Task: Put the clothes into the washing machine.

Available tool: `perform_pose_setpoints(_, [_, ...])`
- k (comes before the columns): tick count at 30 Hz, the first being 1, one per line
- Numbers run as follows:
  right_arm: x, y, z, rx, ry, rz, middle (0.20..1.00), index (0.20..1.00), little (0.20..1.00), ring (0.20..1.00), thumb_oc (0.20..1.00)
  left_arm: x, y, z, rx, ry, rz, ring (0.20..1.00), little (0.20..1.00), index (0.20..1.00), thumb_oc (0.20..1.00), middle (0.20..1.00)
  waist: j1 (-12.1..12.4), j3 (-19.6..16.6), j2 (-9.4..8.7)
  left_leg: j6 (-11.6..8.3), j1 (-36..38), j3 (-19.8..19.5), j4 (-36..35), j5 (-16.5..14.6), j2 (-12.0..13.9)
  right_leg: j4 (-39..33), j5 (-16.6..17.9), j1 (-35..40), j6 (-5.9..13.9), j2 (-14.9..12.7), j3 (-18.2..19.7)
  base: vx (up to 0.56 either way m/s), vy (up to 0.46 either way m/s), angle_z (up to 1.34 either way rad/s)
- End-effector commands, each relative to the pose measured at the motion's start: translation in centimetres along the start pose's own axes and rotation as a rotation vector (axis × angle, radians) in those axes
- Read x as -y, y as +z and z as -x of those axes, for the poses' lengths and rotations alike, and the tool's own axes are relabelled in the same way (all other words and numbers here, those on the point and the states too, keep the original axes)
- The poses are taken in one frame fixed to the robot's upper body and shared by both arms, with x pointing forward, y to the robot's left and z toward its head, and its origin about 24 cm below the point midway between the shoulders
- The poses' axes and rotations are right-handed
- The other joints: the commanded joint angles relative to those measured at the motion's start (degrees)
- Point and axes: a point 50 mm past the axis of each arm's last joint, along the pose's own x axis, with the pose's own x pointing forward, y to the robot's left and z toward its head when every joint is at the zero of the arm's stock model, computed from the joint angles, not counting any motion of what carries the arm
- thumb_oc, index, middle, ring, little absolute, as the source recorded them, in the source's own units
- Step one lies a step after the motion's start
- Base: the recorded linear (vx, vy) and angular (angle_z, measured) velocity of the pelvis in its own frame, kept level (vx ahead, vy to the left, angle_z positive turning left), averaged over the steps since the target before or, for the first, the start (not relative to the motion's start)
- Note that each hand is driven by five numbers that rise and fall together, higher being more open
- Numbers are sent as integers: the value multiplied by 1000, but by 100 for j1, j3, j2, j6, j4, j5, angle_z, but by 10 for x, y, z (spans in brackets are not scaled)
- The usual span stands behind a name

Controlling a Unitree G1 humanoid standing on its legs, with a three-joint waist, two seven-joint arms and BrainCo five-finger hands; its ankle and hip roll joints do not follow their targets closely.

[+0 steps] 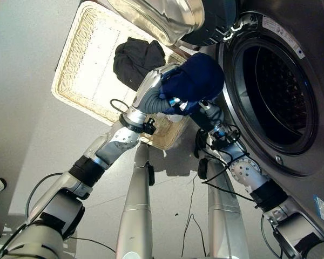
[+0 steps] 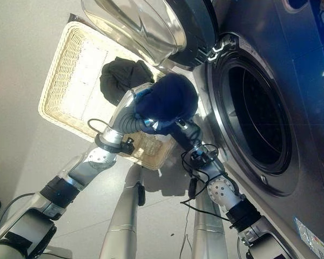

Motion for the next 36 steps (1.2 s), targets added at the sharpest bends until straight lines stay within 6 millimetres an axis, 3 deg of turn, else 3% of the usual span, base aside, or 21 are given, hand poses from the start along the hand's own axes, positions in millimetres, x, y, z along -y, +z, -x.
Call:
perform_pose_setpoints(1, [-46,21,-14,138,248,-31,200,200,200,200,200,-1,12,-6,105,-43,-71,200,200,200,200,200,58,-41,-296,336,86,208,646,-725,-612,-1614,1360,380,538,305,-251,0,0,0])
perform_pose_setpoints(4, [-46,21,-14,138,255,-34,200,200,200,200,200,-1,12,-6,108,-56,-86,200,200,200,200,200,48,-41,-297,340,86,227,641,-720,-611,-1620,1369,375,540,313,-248,0,0,0])
perform_pose_setpoints(5, [-46,21,-14,138,256,-35,200,200,200,200,200,-1,10,-6,101,-49,-101,730,730,730,730,730,47,-41,-300,339,80,227,644,-716,-613,-1624,1379,372,540,318,-247,0,0,0])
perform_pose_setpoints(6, [-46,21,-14,139,256,-34,200,200,200,200,200,-1,10,-5,95,-40,-109,1000,1000,1000,1000,1000,49,-41,-302,339,85,229,638,-715,-609,-1627,1377,378,541,319,-245,0,0,0])
perform_pose_setpoints(10, [-47,22,-14,141,257,-33,200,200,200,200,200,-4,8,-5,87,11,-132,1000,1000,1000,1000,1000,53,-41,-297,341,67,228,633,-705,-603,-1621,1377,359,539,319,-245,0,0,0])
perform_pose_setpoints(18, [-45,23,-13,181,245,-39,200,200,200,200,200,-23,-9,9,-31,356,-233,1000,1000,1000,1000,1000,124,-41,-315,347,43,173,636,-696,-618,-1579,1353,334,526,320,-277,0,0,0])
perform_pose_setpoints(28, [-44,37,-14,287,184,5,200,200,200,200,200,-27,-20,22,-166,450,-208,1000,1000,1000,1000,1000,170,-41,-296,336,24,144,635,-665,-648,-1563,1360,328,519,328,-305,0,0,0])
perform_pose_setpoints(35, [-21,41,-13,306,41,14,200,200,200,200,200,-36,-33,36,-258,632,-132,1000,1000,1000,1000,1000,163,-41,-291,304,23,170,662,-673,-617,-1543,1336,331,508,341,-272,0,0,0])
perform_pose_setpoints(36, [-11,41,-12,296,-20,2,200,200,200,200,200,-36,-37,38,-271,650,-142,1000,1000,1000,1000,1000,161,-41,-282,288,22,178,674,-673,-607,-1513,1329,321,508,342,-272,0,0,0])
